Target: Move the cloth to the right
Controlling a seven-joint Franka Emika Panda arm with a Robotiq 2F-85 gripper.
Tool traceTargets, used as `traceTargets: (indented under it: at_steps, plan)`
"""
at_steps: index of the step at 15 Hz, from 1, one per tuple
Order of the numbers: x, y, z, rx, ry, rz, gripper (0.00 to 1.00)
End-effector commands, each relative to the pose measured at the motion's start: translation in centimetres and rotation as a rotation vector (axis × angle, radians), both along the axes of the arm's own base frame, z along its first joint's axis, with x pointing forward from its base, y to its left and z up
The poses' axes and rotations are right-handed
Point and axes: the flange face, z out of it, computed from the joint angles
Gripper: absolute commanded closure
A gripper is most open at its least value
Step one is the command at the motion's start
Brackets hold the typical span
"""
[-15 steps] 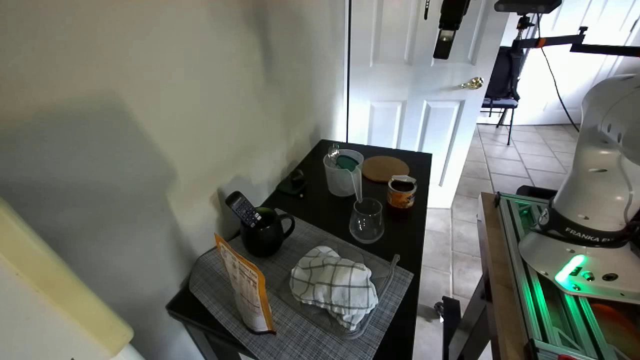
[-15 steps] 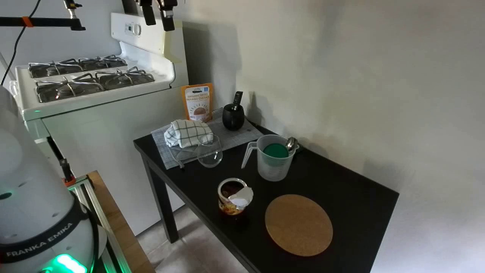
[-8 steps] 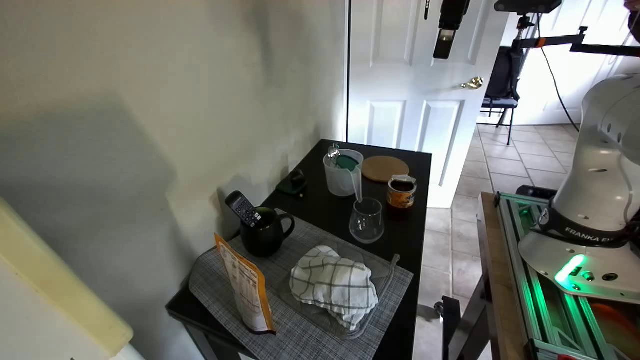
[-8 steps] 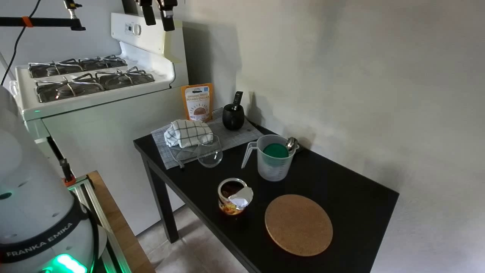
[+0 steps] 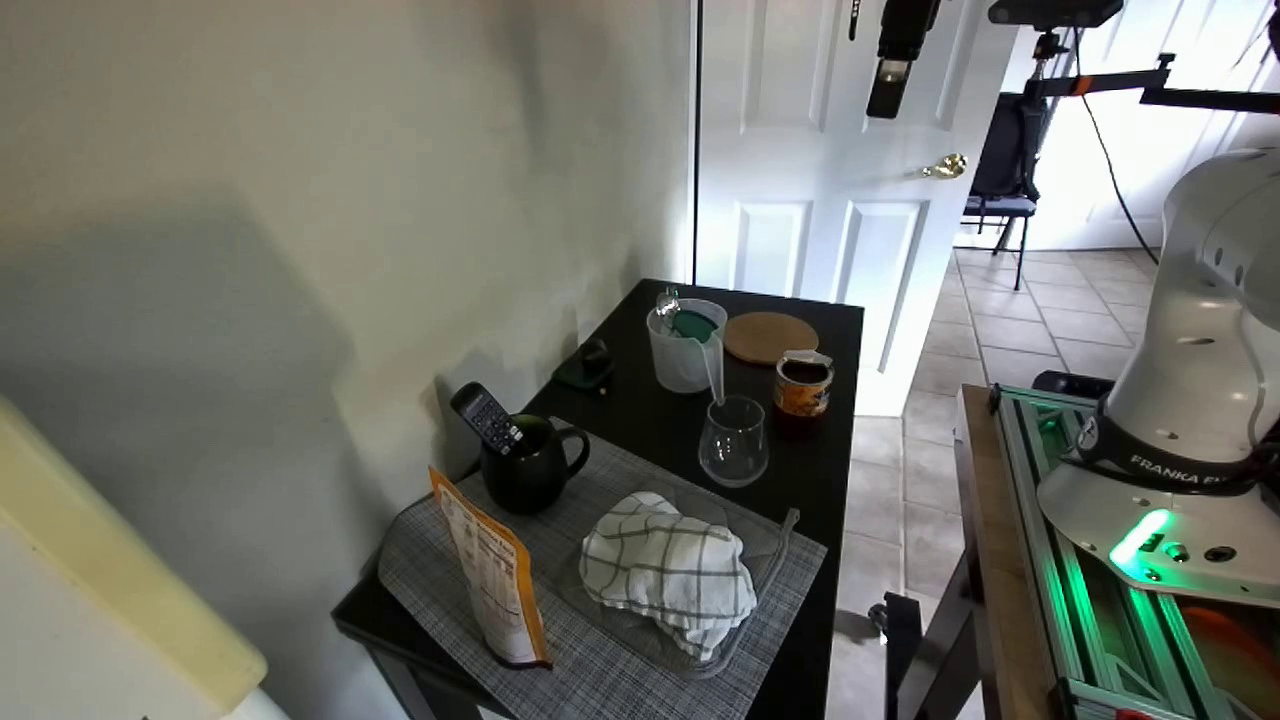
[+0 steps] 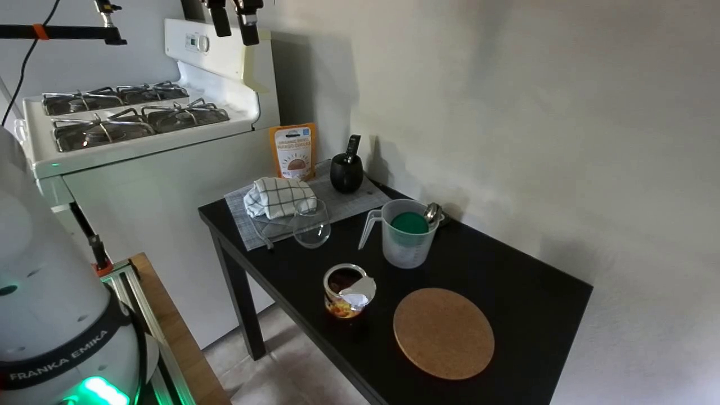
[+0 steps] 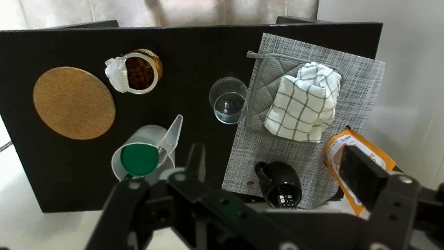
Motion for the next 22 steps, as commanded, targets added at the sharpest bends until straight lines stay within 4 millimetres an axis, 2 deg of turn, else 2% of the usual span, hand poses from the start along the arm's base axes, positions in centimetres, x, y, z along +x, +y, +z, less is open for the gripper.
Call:
traceTargets:
  at_steps: [1,3,5,7,11,13,15,16,18,19,21,22]
  plan:
    - [0.0,0.0,0.0,0.0,0.001,0.0,0.0]
    - [0.5,0.5,-0.1,-0.011,-0.027,-0.003,0.0]
    - [2.5,2.4,-1.9,-0.014,-0.026,0.006,0.0]
    - [4.2,4.9,-5.1,-0.005,0.004,0.032,0.0]
    - [6.3,10.0,-13.9,-0.037,0.113,0.042,0.0]
    - [7.9,11.2,-18.6,-0.074,0.135,0.02,0.0]
    - [8.3,11.8,-21.8,-0.075,0.253,0.065,0.0]
    - [7.3,11.0,-19.3,-0.075,0.188,0.046,0.0]
    - [8.0,11.4,-21.9,-0.077,0.255,0.054,0.0]
    - [8.2,11.5,-22.4,-0.075,0.267,0.055,0.0]
    - [8.6,11.5,-21.9,-0.027,0.206,-0.11,0.0]
    - [9.3,12.0,-22.9,-0.004,0.191,-0.157,0.0]
